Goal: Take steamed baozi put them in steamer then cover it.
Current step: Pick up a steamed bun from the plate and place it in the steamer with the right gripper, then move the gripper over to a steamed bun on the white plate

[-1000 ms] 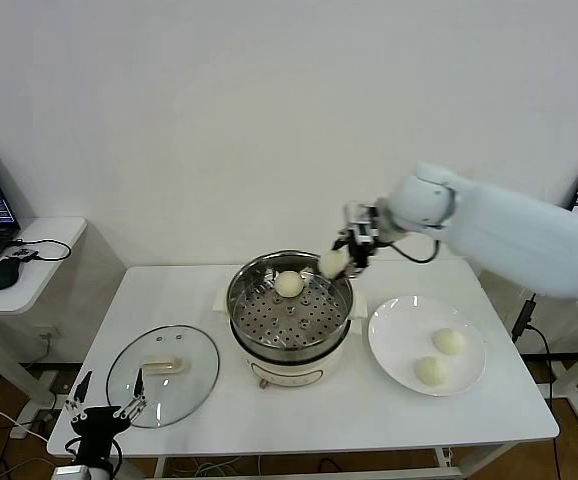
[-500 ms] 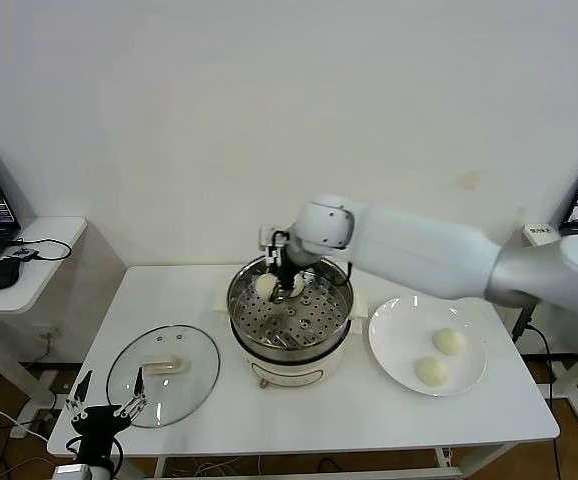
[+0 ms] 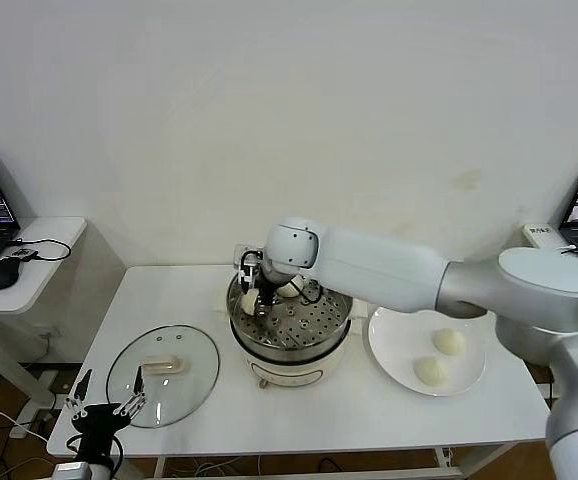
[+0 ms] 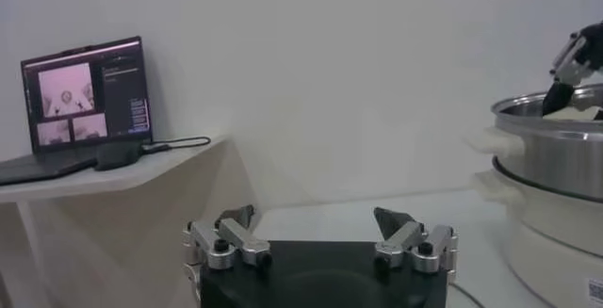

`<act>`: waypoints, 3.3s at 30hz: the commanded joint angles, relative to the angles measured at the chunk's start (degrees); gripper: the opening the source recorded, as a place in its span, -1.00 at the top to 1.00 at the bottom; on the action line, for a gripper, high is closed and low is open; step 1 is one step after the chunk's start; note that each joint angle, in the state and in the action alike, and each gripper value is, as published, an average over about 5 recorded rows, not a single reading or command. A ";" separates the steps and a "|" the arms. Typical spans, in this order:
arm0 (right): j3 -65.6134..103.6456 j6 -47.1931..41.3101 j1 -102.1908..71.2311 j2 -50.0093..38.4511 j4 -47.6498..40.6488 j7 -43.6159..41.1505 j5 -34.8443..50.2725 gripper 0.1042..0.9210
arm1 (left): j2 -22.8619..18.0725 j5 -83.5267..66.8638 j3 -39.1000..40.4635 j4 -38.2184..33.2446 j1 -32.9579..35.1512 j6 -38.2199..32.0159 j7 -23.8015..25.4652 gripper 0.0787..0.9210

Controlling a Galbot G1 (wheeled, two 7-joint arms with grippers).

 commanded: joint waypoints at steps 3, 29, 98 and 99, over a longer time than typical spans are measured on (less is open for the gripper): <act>0.44 0.15 1.84 -2.00 1.92 -2.12 0.26 -0.50 | 0.14 0.05 -0.08 0.28 -0.17 0.07 0.02 -0.77; -0.11 26.09 7.49 -54.24 26.67 -29.58 -27.99 -0.76 | 0.26 1.44 2.03 -1.00 0.68 0.48 0.18 -0.77; 18.15 23.09 -23.69 -43.66 13.37 -22.35 -37.99 -0.10 | -0.62 1.85 0.96 1.87 0.80 -0.18 -0.08 -0.77; 17.99 23.13 -22.77 -44.03 13.76 -22.70 -37.72 -0.07 | -0.57 1.83 0.91 1.85 0.81 -0.18 -0.07 -0.77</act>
